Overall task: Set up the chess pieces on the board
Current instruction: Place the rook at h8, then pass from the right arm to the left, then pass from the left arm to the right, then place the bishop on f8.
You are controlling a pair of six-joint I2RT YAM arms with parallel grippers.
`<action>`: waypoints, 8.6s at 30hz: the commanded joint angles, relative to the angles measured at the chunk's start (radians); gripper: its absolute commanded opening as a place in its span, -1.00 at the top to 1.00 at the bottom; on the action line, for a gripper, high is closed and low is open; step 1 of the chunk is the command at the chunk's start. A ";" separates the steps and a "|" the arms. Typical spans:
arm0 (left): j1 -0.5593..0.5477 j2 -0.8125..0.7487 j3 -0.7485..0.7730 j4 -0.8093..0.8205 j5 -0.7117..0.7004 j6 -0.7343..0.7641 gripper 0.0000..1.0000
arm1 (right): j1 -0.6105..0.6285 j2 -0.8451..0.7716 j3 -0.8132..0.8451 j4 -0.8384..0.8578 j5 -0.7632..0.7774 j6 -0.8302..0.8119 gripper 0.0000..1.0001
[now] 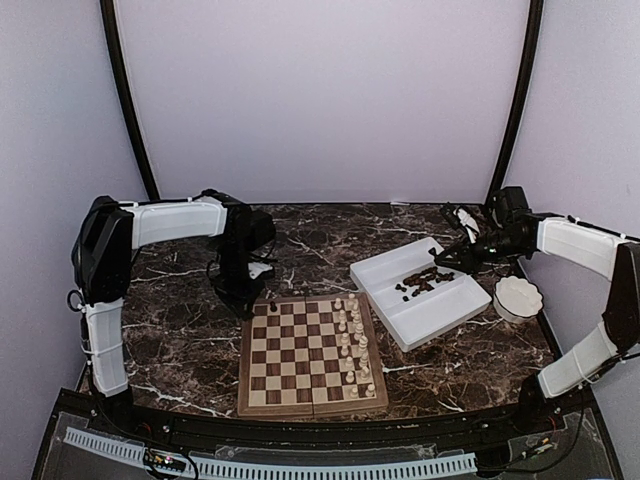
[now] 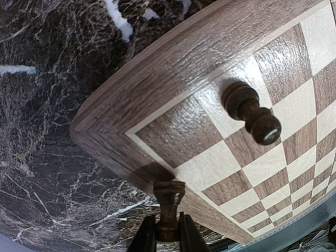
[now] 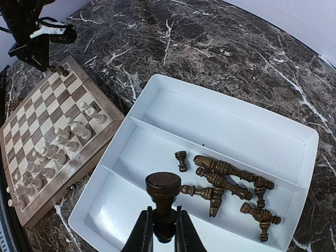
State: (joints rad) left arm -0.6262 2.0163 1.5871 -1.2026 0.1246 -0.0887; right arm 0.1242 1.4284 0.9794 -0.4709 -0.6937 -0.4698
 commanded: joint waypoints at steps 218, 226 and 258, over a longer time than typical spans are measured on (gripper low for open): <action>0.018 -0.868 -0.639 1.121 -0.260 -0.287 -0.36 | 0.614 0.270 0.730 -0.341 0.443 -0.028 1.00; 0.062 -1.090 -0.775 1.050 -0.581 -0.367 -0.53 | 0.843 0.527 0.924 -0.392 0.587 -0.071 0.99; 0.080 -1.216 -0.962 1.091 -0.551 -0.388 -0.61 | 1.053 0.901 1.115 -0.320 0.735 -0.071 0.98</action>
State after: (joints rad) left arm -0.5526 0.8165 0.6479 -0.1287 -0.4393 -0.4675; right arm 1.1645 2.3093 2.0518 -0.8234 0.0418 -0.5510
